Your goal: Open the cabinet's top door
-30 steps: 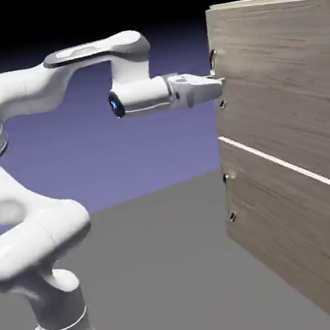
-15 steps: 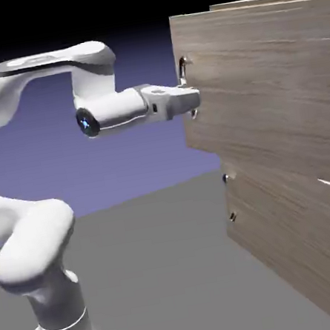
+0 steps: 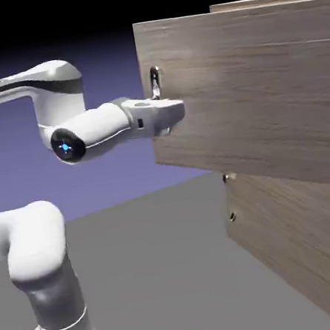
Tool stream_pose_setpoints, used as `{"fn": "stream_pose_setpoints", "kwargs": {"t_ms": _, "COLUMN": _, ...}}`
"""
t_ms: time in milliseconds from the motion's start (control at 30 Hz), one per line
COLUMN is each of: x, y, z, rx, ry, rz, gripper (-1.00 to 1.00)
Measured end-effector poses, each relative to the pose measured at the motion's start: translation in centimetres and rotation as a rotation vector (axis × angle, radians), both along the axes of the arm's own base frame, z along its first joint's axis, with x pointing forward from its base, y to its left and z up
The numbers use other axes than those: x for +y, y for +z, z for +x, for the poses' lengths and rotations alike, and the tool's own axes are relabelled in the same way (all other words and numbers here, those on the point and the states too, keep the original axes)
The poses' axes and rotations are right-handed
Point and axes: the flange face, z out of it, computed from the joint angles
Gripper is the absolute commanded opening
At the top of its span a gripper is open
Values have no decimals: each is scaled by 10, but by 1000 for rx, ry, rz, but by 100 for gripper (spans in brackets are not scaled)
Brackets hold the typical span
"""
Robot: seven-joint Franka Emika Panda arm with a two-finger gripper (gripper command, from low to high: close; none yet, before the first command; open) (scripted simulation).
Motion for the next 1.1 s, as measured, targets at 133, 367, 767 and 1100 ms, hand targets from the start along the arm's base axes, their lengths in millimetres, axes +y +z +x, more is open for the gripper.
{"fn": "stream_pose_setpoints", "kwargs": {"t_ms": 133, "x": -23, "y": 0, "z": -16, "rx": 0, "ry": 66, "rz": -4, "gripper": -100}}
{"fn": "stream_pose_setpoints", "kwargs": {"t_ms": 367, "x": -65, "y": 0, "z": -41, "rx": 0, "ry": 181, "rz": -3, "gripper": -100}}
{"fn": "stream_pose_setpoints", "kwargs": {"t_ms": 767, "x": -161, "y": 0, "z": -76, "rx": -1, "ry": 423, "rz": -3, "gripper": -100}}
{"fn": "stream_pose_setpoints", "kwargs": {"t_ms": 1100, "x": -265, "y": 0, "z": -87, "rx": -1, "ry": 671, "rz": -3, "gripper": -100}}
